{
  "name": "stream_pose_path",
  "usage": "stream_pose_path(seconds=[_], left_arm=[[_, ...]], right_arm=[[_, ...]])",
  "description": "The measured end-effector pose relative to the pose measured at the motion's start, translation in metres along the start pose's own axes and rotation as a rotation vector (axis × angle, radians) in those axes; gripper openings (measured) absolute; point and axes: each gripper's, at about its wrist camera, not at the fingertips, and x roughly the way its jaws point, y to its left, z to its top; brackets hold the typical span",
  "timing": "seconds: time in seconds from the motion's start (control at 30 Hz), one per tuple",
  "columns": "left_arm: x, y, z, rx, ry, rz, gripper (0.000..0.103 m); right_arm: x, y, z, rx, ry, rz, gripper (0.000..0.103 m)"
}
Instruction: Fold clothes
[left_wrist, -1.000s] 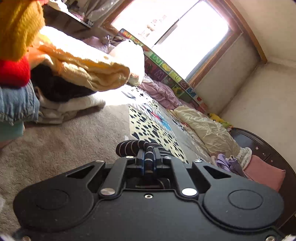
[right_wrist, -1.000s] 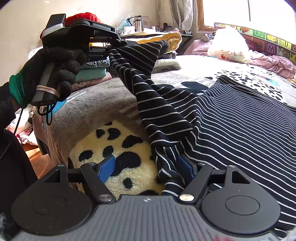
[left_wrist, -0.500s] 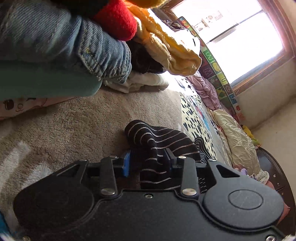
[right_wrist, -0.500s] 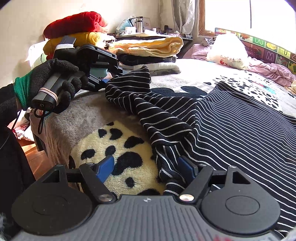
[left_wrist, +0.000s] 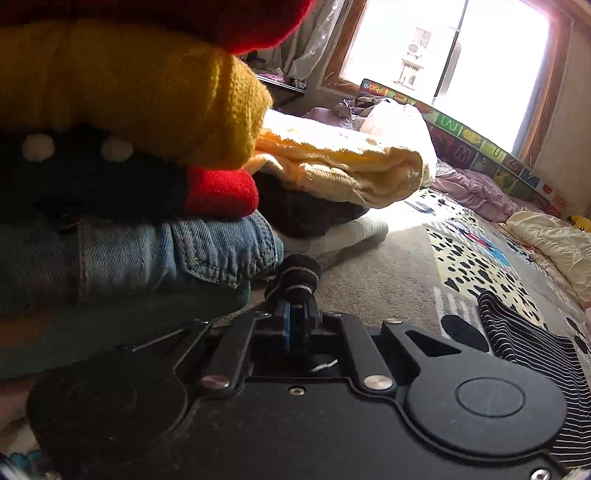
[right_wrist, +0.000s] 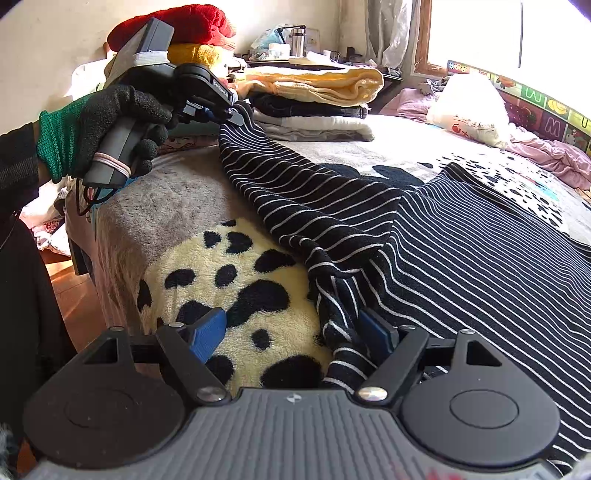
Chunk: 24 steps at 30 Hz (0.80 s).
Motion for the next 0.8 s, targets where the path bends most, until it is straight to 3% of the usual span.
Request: stream_pose_path(seconds=[0.13, 0.23, 0.33, 0.43, 0.47, 0.53, 0.7, 0.8], left_arm=[[-0.007, 0.006, 0.005, -0.034, -0.004, -0.003, 0.012], [-0.023, -0.001, 0.010, 0.035, -0.051, -0.029, 0.015], [-0.018, -0.010, 0.012, 0.069, 0.001, -0.133, 0.018], [-0.009, -0.017, 0.011, 0.143, 0.073, -0.154, 0.019], [-0.006, -0.019, 0.011, 0.172, 0.097, -0.156, 0.025], [0.002, -0.023, 0.008, 0.229, 0.114, -0.131, 0.031], [0.028, -0.032, 0.011, 0.303, 0.123, -0.051, 0.032], [0.048, -0.038, 0.009, 0.345, 0.190, 0.022, 0.032]], right_arm=[[-0.006, 0.003, 0.005, -0.005, 0.002, -0.007, 0.078], [-0.011, 0.004, 0.012, 0.012, -0.044, 0.000, 0.076], [-0.008, 0.006, 0.022, 0.010, -0.086, 0.003, 0.075], [0.005, 0.008, 0.026, 0.010, -0.096, -0.002, 0.075], [0.010, 0.008, 0.025, 0.019, -0.085, 0.003, 0.076], [0.019, 0.007, 0.022, 0.032, -0.068, 0.010, 0.076], [0.018, 0.010, 0.008, 0.030, -0.079, 0.034, 0.087], [0.015, 0.003, 0.006, 0.041, -0.081, 0.078, 0.087]])
